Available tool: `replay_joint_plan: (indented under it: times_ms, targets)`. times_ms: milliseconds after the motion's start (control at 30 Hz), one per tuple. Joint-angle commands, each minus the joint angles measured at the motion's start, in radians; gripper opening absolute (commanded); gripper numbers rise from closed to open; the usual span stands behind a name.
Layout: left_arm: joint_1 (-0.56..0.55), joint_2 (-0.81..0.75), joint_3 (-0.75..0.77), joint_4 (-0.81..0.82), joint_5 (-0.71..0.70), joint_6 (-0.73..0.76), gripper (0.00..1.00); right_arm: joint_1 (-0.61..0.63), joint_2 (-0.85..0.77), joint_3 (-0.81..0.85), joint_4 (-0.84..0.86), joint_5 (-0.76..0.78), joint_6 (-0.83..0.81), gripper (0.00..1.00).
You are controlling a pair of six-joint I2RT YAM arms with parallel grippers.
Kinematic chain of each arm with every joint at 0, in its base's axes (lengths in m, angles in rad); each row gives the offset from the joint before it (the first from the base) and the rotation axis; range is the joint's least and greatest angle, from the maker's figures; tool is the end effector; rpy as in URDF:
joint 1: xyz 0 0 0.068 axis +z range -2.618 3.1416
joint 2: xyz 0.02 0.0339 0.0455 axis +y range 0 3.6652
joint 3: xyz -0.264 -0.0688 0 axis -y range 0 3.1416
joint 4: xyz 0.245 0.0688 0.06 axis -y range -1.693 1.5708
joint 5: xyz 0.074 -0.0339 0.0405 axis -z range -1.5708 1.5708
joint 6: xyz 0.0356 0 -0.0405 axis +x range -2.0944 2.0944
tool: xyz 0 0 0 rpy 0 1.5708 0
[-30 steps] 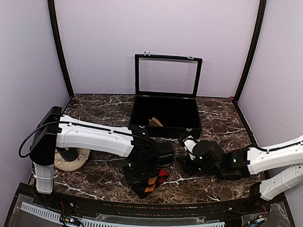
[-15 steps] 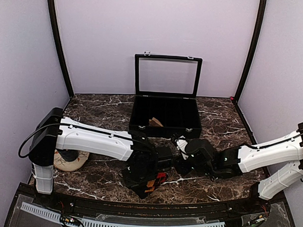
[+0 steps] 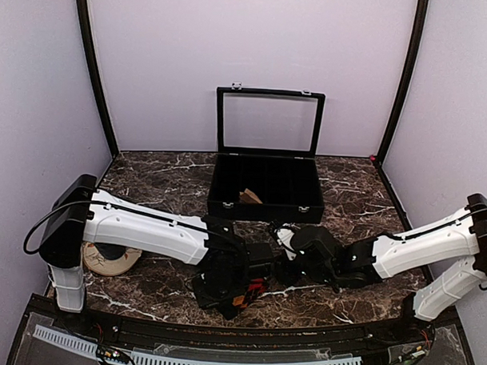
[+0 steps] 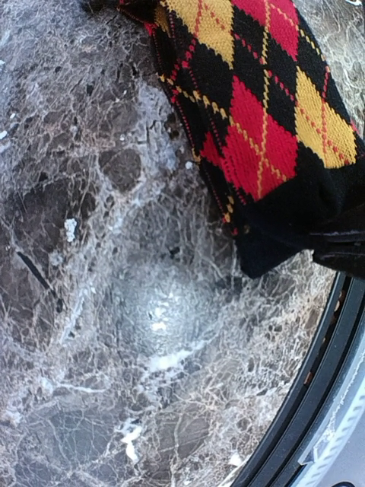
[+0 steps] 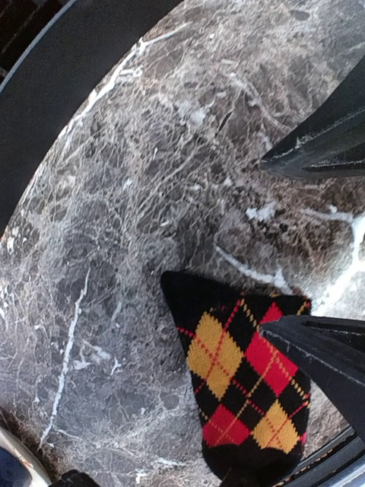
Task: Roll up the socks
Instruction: Adjust the sock at the center of the board.
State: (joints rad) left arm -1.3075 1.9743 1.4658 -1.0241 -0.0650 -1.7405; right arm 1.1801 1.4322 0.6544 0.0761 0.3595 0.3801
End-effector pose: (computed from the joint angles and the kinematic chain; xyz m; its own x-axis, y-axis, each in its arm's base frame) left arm 0.0988 -0.3577 0.1800 -0.9051 -0.4213 -0.0575 -0.4190 0.9067 -0.0486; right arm 0.1190 0.2561 0.1765 -0.5115 -0.3298 -0.7935 -0.6175 0.7832 0.0725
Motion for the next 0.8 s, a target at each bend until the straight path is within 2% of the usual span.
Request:
replay_joint_plan:
  times_ms: [0, 767]
  targets:
    - [-0.006, -0.051, -0.026, 0.000, -0.004, -0.017, 0.00, -0.010, 0.034, 0.029, 0.065, -0.042, 0.027, 0.57]
    - [-0.006, -0.049, -0.076, 0.064, 0.002, -0.012, 0.00, -0.029, 0.217, 0.039, 0.229, -0.178, 0.068, 0.57]
